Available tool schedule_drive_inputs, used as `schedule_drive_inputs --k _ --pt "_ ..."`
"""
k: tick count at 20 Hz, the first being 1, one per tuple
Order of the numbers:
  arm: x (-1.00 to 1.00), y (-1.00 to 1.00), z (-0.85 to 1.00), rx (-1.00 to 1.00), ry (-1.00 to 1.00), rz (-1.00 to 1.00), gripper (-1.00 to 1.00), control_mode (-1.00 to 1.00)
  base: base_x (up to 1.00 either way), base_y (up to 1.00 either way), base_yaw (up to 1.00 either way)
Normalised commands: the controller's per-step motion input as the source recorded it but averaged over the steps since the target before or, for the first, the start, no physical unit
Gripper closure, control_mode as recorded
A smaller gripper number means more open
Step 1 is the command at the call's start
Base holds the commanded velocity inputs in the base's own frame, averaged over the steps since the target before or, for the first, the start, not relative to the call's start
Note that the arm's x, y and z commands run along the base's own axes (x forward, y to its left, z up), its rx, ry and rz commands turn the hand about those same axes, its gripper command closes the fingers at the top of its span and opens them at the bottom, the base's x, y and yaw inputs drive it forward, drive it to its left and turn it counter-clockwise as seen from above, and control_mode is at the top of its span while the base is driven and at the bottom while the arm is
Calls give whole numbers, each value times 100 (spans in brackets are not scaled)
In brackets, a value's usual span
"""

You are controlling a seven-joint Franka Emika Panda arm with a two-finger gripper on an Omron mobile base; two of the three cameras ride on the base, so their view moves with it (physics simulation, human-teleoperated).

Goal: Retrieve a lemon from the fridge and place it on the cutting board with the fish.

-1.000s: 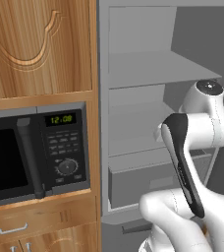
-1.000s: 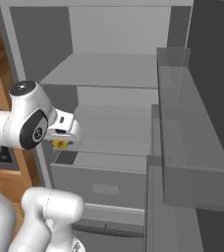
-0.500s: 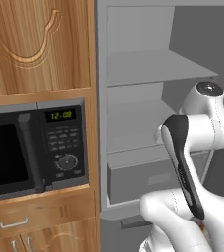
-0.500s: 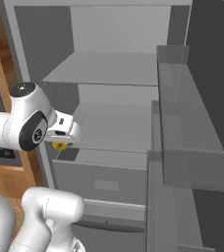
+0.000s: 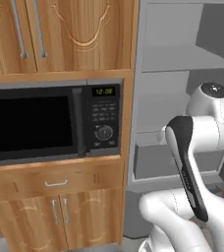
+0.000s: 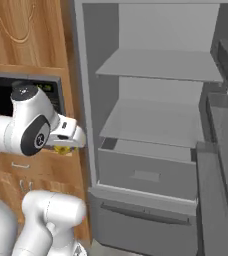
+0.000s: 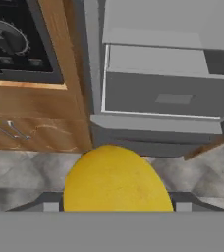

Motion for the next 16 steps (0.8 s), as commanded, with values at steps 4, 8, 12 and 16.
schedule_drive_inputs --k 4,8,12,16 --pt "0 0 0 0 0 0 100 100 -53 93 42" --pt "0 0 0 0 0 0 100 100 -49 100 37" --pt "0 0 0 0 0 0 100 100 -11 100 17" --pt "0 0 0 0 0 0 100 100 0 100 -3"
